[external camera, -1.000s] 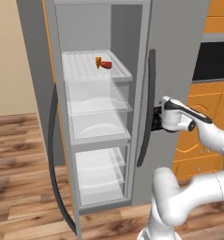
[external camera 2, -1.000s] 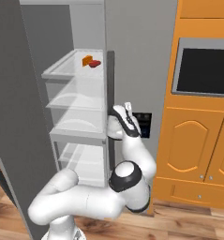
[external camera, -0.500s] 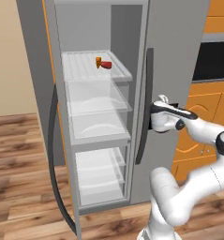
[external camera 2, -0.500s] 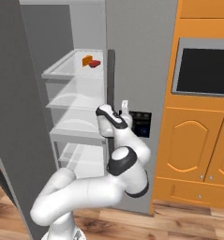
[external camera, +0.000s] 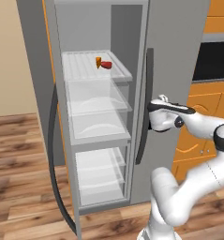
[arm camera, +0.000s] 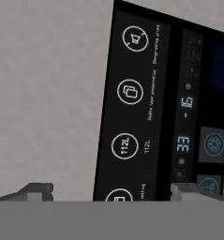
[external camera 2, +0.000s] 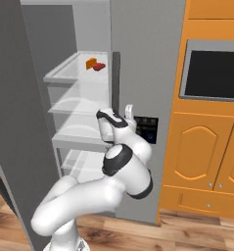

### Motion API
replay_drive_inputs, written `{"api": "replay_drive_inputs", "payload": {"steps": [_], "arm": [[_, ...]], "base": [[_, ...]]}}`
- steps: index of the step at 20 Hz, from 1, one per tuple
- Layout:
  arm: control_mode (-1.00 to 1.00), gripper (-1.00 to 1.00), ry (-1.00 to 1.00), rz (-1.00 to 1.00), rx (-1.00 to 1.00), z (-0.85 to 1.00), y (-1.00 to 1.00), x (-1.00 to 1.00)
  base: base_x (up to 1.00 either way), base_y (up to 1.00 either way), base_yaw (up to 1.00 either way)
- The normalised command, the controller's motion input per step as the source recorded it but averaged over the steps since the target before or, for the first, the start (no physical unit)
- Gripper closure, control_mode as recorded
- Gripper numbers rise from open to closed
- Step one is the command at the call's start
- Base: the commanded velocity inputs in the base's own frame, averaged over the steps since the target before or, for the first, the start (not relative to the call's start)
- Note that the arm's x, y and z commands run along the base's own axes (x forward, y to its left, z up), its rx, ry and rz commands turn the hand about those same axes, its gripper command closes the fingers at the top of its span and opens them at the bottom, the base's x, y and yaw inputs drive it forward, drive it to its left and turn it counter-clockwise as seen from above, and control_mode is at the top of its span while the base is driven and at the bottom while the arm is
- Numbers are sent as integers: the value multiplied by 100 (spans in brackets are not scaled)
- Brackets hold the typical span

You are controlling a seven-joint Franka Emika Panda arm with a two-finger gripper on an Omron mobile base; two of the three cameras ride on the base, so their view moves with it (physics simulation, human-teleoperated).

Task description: Pick up the frozen steak from the freezer, place it on any shelf in the fridge, and close the fridge and freezer doors when done.

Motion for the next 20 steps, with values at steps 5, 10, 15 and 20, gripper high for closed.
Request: {"api": "replay_drive_inputs", "payload": {"steps": [5,10,15,20], "arm": [[-100,-100,0,-3,0,14,-3,-97],[-100,-100,0,-2,0,42,0,-100],[-100,-100,0,0,-2,90,-9,-99],[-100,-100,0,0,-4,100,-5,-73]], "base": [[0,0,0],[0,0,0],[0,0,0],[0,0,0]]}}
